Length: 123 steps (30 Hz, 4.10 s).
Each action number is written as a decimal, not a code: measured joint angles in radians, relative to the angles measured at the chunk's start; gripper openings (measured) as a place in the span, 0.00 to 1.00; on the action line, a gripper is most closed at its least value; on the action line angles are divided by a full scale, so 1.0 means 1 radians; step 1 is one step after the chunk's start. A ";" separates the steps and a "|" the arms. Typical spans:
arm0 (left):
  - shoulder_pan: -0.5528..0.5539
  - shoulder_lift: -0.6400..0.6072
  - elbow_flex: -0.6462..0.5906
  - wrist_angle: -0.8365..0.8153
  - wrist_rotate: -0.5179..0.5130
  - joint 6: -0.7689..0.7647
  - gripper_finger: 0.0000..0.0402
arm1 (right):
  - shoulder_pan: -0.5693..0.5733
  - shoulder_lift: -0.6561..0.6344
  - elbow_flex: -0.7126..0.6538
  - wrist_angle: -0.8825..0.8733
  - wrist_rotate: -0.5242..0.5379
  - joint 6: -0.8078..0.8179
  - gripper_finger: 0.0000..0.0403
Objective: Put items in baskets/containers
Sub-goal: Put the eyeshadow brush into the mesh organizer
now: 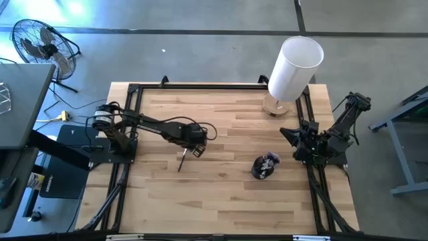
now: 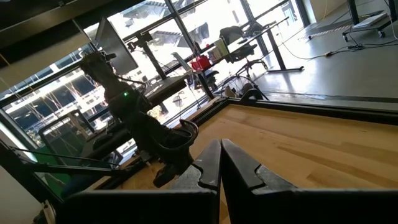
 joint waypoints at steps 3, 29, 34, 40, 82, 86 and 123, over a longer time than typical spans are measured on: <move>-0.002 0.000 0.054 -0.092 -0.038 -0.001 0.21 | 0.000 0.000 0.000 0.000 -0.011 0.000 0.00; -0.060 0.105 0.095 -0.205 0.056 -0.294 0.21 | 0.000 0.000 0.000 0.003 -0.124 0.008 0.00; -0.061 0.158 0.098 -0.184 0.045 -0.281 0.21 | 0.000 0.000 0.000 0.008 -0.140 0.008 0.00; -0.060 0.159 0.094 -0.137 -0.017 -0.179 0.21 | 0.000 0.000 0.000 0.008 -0.168 0.008 0.00; -0.158 0.027 0.388 -0.244 0.074 0.027 0.25 | 0.000 0.000 0.000 -0.043 -0.470 -0.046 0.00; -0.117 0.080 0.344 -0.245 0.101 0.029 0.33 | 0.000 0.000 0.000 -0.043 -0.453 -0.046 0.00; -0.012 0.283 0.330 -0.308 0.264 0.333 0.33 | 0.000 -0.001 0.000 -0.064 -0.293 -0.043 0.00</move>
